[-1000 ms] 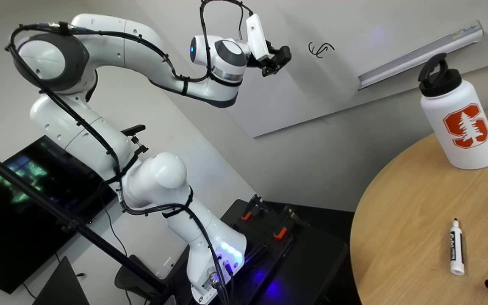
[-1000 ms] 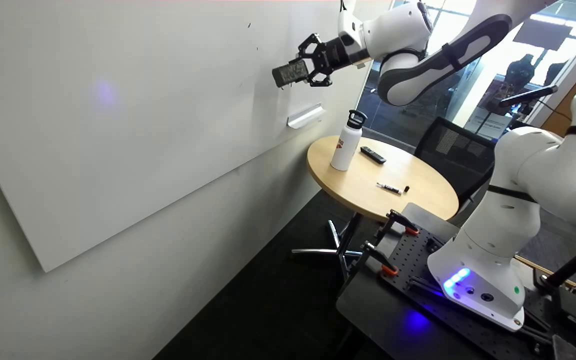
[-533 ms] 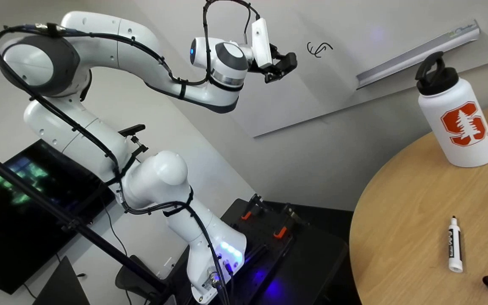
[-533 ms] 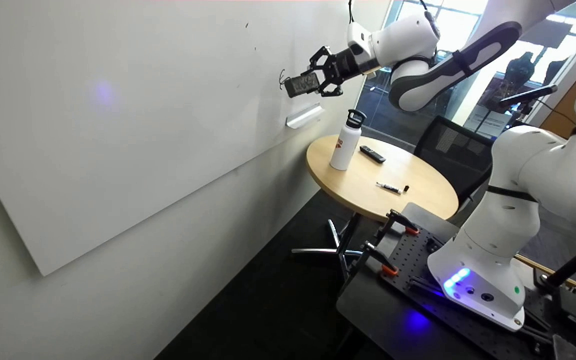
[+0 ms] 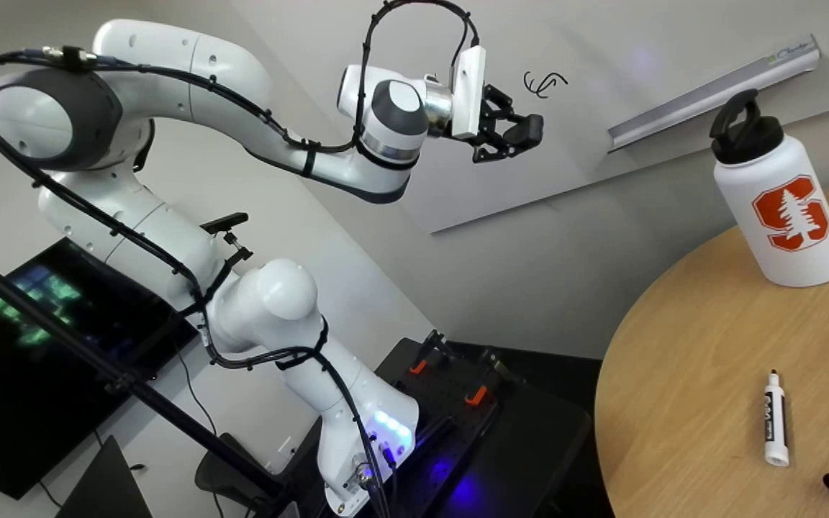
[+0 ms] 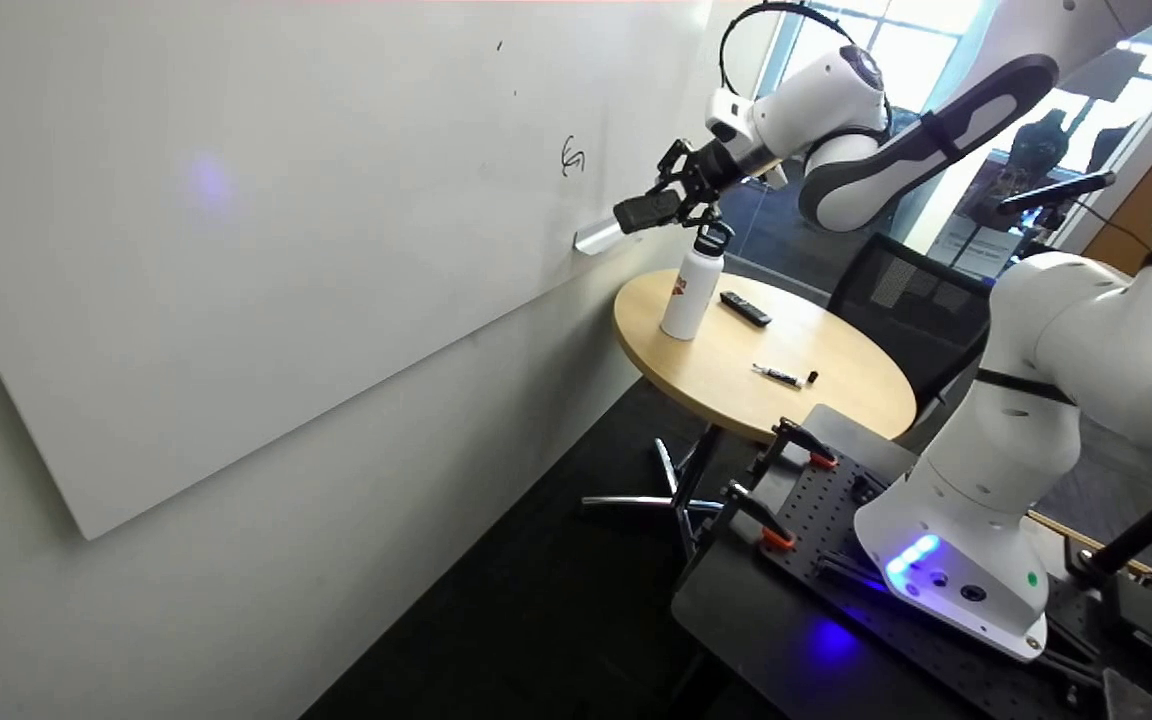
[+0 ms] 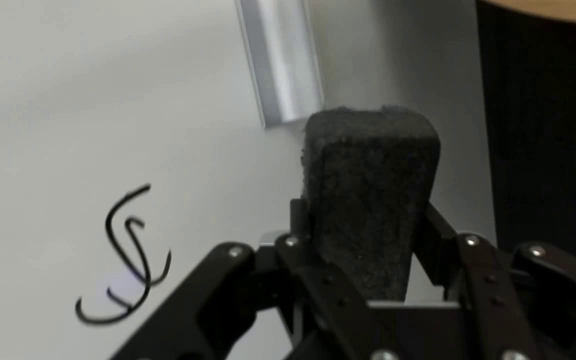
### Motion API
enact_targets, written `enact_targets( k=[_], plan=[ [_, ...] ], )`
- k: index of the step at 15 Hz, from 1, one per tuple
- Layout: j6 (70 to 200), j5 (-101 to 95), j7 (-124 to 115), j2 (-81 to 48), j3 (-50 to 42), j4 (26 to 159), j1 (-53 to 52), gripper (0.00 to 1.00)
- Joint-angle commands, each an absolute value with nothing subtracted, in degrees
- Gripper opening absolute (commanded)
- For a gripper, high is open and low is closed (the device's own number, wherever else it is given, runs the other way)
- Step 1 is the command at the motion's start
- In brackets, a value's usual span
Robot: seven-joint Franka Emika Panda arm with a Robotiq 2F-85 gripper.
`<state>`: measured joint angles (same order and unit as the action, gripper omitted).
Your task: Use the duster to erase the left writings on the white board
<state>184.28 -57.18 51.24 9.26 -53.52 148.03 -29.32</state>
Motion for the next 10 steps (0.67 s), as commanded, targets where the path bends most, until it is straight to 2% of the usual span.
enact_targets(
  k=[1,2,6,7,10],
  plan=[
    [178.4,-56.7,52.8,11.4,-56.0,149.4,-27.0,0.28],
    [181.2,-57.2,51.5,9.3,-55.1,148.3,-27.4,0.53],
    [180.3,-57.2,51.6,9.7,-56.4,148.8,-26.8,0.53],
    [180.3,-57.2,51.6,9.7,-56.4,148.9,-26.8,0.28],
    [180.2,-57.2,48.9,4.2,-56.4,149.0,-25.8,0.28]
  ],
)
